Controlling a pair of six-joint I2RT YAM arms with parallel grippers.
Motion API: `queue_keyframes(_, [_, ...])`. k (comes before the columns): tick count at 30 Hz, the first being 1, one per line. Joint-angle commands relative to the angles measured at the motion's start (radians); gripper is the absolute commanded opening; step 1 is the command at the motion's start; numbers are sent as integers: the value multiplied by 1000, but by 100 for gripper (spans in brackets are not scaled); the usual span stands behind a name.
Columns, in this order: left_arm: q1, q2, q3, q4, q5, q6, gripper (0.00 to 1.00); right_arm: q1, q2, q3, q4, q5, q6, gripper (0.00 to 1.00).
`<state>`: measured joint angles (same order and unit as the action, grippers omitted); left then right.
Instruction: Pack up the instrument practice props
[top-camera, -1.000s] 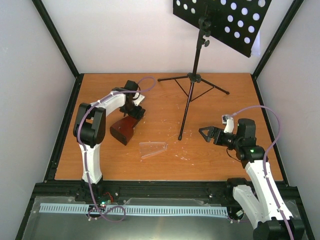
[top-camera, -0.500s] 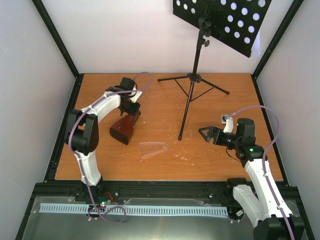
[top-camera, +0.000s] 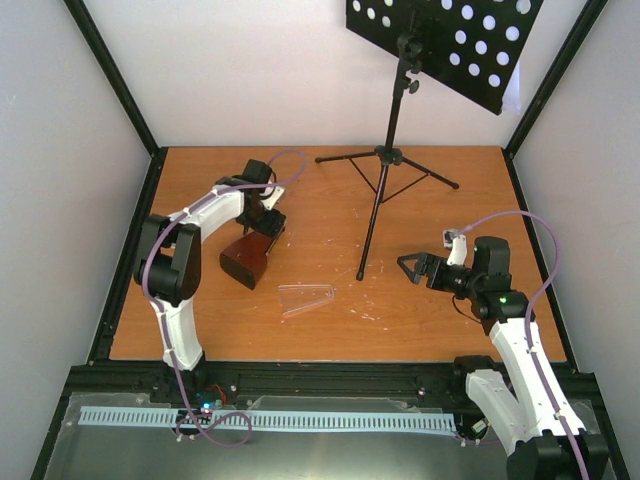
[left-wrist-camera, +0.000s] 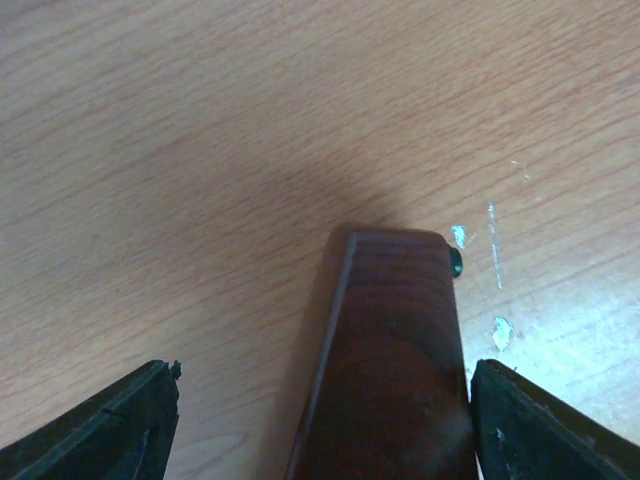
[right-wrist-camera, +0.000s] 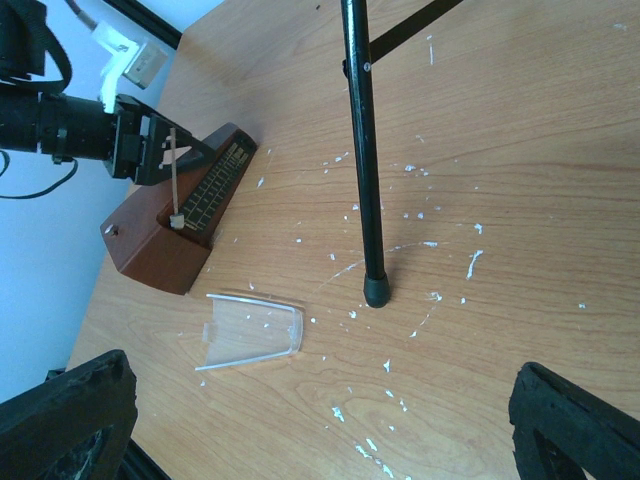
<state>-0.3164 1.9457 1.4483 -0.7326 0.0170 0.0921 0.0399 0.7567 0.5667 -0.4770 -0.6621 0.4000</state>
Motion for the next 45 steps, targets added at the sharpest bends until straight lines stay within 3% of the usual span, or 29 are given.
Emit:
queue_keyframes(1, [-6, 56, 66, -20, -35, 13, 81, 6, -28, -10, -18, 16, -15, 100])
queue_keyframes(8, [-6, 96, 75, -28, -17, 17, 75, 6, -22, -8, -21, 17, -21, 100])
queue_keyframes(12, [-6, 96, 68, -24, -24, 16, 61, 6, -25, -10, -21, 18, -21, 100])
queue_keyframes(20, [-6, 70, 56, -8, -30, -4, 41, 6, -39, -13, -25, 27, -19, 100])
queue_keyframes(30, [-5, -17, 15, 95, -18, -62, 25, 6, -38, -13, -21, 36, -13, 100])
queue_keyframes(38, [-6, -127, -16, 312, 83, -98, 23, 6, -41, -14, -14, 45, -8, 100])
queue_keyframes(45, [-6, -264, -201, 689, 250, -126, 24, 6, -43, -28, -7, 49, -9, 100])
